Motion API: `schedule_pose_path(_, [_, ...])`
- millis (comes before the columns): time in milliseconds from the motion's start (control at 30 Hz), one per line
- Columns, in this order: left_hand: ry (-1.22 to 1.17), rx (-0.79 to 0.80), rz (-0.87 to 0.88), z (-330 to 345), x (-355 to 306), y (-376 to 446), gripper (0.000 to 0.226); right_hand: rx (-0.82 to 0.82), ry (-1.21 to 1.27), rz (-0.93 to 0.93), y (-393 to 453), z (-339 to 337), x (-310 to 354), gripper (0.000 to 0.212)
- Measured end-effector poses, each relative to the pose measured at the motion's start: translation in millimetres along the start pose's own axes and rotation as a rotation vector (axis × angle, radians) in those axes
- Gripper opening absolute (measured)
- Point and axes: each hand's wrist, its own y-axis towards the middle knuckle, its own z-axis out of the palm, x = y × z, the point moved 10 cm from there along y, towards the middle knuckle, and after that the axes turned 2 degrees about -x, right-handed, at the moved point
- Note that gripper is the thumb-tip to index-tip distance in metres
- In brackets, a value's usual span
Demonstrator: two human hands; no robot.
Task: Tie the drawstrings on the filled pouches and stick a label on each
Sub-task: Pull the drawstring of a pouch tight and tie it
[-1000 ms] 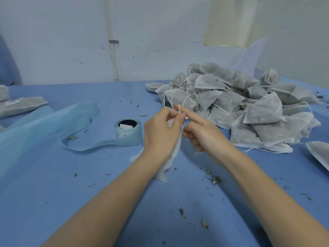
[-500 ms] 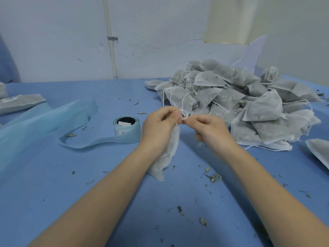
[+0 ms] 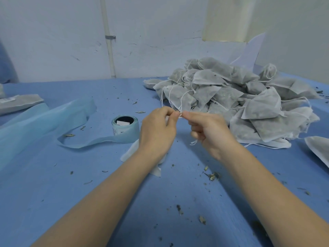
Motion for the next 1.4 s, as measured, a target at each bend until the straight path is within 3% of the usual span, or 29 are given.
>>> schedule_pose_path(200, [0.102,0.078,0.075,8,-9,-6,0.019,0.259,0.439,0.366,-14,34,-16,0.015])
schedule_pose_path(300, [0.148,0.091,0.121,12,-13,-9,0.015,0.266,0.559,0.419,-17,36,-16,0.014])
schedule_pose_path(367, [0.081,0.036,0.146,7,-17,-10,0.008,0.237,0.599,0.445,-16,35,-18,0.021])
schedule_pose_path(433, [-0.021,-0.054,0.199,-3,-27,-12,0.016,0.209,0.608,0.444,-15,33,-19,0.028])
schedule_pose_path(533, [-0.043,-0.166,0.256,-16,-37,-14,0.014,0.201,0.583,0.408,-14,32,-15,0.013])
schedule_pose_path(633, [0.034,-0.215,0.271,-21,-39,-14,0.009,0.154,0.513,0.351,-11,27,-15,0.018])
schedule_pose_path(833, [0.316,-0.27,0.417,-21,-50,-19,0.014,-0.07,-0.062,-0.065,-6,0,10,0.018])
schedule_pose_path(967, [0.314,-0.136,0.347,-10,-42,-12,0.021,-0.067,-0.221,-0.22,-9,2,24,0.015])
schedule_pose_path(1067, [0.19,-0.123,0.22,-10,-32,-5,0.018,-0.053,-0.287,-0.357,-14,13,33,0.013])
schedule_pose_path(1267, [0.112,-0.043,0.046,-1,-22,-2,0.015,-0.097,-0.211,-0.361,-14,15,29,0.019])
schedule_pose_path(1400, [0.166,-0.1,0.015,-12,-19,4,0.013,-0.136,-0.271,-0.401,-16,9,33,0.022])
